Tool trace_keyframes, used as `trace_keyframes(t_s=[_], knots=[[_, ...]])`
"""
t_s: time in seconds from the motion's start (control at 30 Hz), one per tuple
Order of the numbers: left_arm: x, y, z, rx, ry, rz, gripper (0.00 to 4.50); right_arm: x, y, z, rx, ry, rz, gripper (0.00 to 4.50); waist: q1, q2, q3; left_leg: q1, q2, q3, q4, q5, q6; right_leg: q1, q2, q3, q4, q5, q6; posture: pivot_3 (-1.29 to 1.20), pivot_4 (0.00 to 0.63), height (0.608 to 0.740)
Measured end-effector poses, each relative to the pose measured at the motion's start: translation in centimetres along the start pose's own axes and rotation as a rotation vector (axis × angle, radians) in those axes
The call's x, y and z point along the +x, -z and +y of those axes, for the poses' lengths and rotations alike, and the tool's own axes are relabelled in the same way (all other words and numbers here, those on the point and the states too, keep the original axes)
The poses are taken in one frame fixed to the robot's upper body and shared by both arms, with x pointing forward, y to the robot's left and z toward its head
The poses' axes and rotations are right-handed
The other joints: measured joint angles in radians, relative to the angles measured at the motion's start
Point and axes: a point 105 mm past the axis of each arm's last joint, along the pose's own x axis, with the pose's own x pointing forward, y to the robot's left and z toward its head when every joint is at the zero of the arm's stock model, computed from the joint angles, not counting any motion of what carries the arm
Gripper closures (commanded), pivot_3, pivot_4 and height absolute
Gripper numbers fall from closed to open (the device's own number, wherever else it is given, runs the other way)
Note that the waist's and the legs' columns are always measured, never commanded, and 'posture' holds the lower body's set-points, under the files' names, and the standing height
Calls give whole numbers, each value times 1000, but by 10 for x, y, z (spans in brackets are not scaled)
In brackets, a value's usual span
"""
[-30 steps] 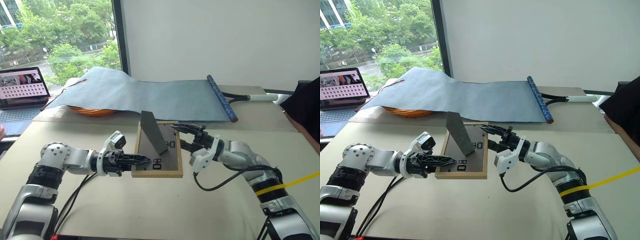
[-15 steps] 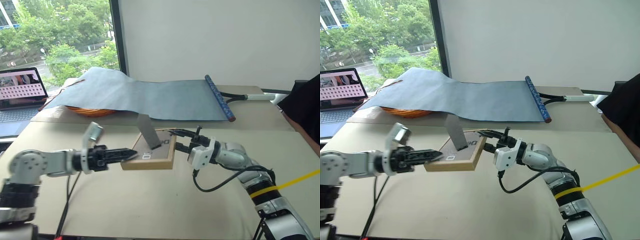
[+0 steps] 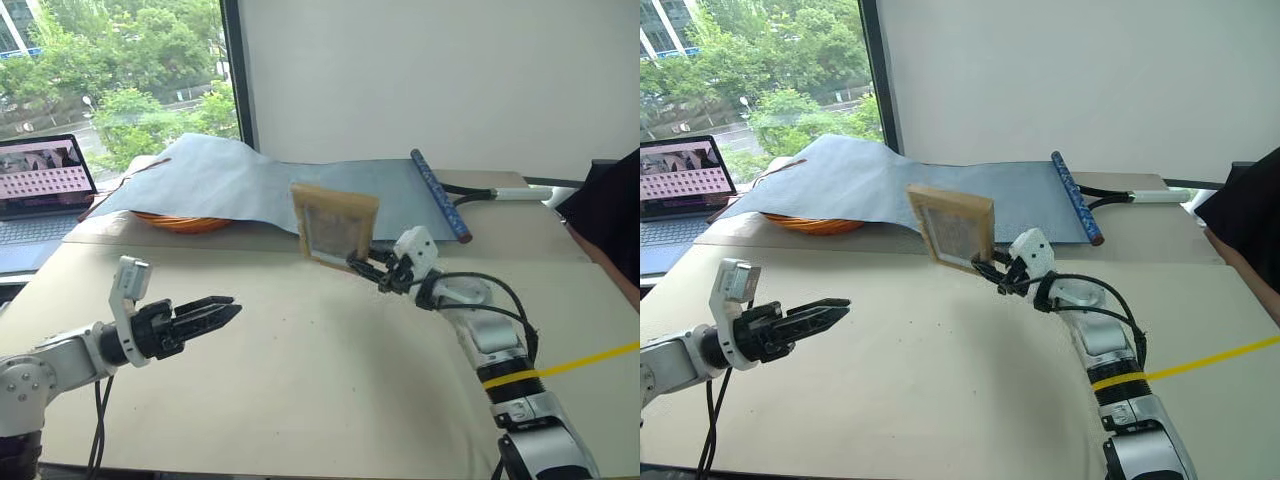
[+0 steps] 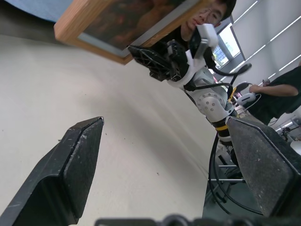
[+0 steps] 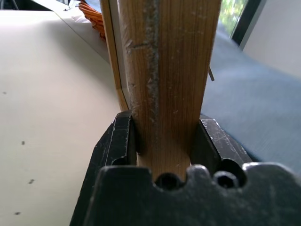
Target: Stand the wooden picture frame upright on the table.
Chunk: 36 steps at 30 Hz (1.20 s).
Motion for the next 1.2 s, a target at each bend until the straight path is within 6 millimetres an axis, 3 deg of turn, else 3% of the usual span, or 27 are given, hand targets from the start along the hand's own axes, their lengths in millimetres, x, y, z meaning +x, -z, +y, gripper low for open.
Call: trace_keyframes(t_s=[0.33,0.53,0.8,0.87,1.07,1.1,1.2], knots=[[4,8,-2,24,11,30,0,-9,32,8,444,-18,185,3178,-4,0,0,0,0,0,-1,0,0,-1,0,0,0,0,0,0,150,684],[8,12,1,56,-7,58,0,-10,38,30,528,-86,199,3178,-9,0,0,0,0,0,-1,0,0,0,0,0,0,-1,0,0,150,684],[11,15,4,83,-15,77,0,-11,43,39,504,-88,227,3178,-15,0,0,0,0,0,-1,0,0,0,0,0,0,-1,0,0,150,684],[14,13,4,100,-10,82,0,-11,43,39,495,-81,226,2178,-16,0,0,0,0,0,-1,0,0,0,0,0,0,-1,0,0,150,684],[16,13,12,148,-42,100,0,-25,39,31,511,-47,204,260,-12,0,0,0,0,0,-1,0,0,-1,0,0,0,-1,0,0,150,684],[16,11,15,168,-59,97,0,-33,35,24,499,-25,189,49,-11,0,0,0,0,0,-1,0,0,0,0,0,-1,-1,0,0,150,684],[18,6,26,264,-140,39,0,-66,29,12,479,48,163,49,-5,0,0,0,0,0,-2,0,1,0,0,0,-1,-2,0,0,150,684]])
